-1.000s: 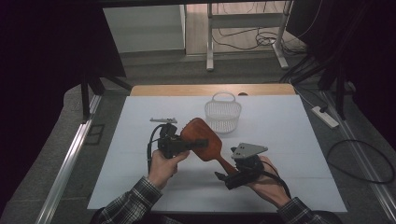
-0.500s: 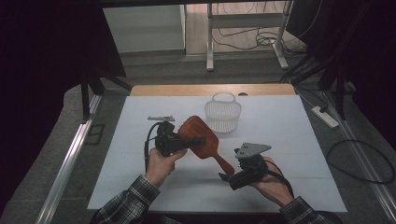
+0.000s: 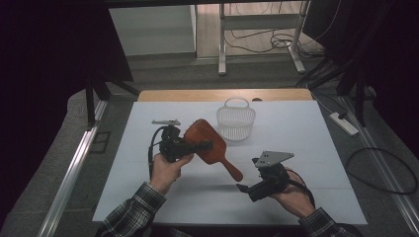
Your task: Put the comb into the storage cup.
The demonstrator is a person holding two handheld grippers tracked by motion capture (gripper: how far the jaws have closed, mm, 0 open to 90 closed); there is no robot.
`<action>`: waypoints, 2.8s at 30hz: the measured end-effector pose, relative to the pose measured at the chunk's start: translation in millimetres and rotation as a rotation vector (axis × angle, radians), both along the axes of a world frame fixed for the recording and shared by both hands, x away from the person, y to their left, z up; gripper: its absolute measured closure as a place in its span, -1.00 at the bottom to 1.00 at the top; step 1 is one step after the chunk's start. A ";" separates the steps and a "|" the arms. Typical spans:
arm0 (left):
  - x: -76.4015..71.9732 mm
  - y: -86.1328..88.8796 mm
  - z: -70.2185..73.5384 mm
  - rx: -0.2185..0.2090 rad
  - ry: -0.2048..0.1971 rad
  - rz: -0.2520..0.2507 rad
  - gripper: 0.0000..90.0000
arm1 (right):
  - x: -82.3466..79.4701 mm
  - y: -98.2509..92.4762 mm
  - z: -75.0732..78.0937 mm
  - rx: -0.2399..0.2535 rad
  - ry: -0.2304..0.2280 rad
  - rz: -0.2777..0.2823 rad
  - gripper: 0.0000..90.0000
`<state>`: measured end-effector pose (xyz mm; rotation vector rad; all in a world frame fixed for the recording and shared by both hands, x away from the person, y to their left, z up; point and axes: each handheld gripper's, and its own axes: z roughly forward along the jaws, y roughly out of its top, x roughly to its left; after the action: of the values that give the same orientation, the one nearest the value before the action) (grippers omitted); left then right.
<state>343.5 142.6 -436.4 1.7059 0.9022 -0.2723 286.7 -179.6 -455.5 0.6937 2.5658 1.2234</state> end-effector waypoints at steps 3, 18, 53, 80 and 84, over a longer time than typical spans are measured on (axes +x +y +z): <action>2.4 1.7 1.3 0.007 -0.004 0.003 0.19 | -0.1 -3.7 0.3 -0.001 0.009 0.001 -0.99; 13.5 9.1 2.7 0.014 0.001 0.030 0.19 | -2.1 -25.3 2.9 -0.002 0.004 -0.038 -1.00; 48.8 23.0 31.3 0.002 -0.021 0.103 0.19 | -19.2 -81.8 2.6 -0.046 0.059 -0.143 -1.00; 67.6 25.2 47.7 -0.001 -0.026 0.144 0.19 | -39.8 -130.2 1.2 -0.059 0.108 -0.341 -1.00; 69.6 26.4 51.1 -0.001 -0.028 0.148 0.19 | -44.9 -135.8 3.8 -0.058 0.108 -0.372 -1.00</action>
<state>413.2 169.0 -385.4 1.6290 1.0021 -0.1492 241.8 -315.4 -451.7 1.1879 2.3929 1.0105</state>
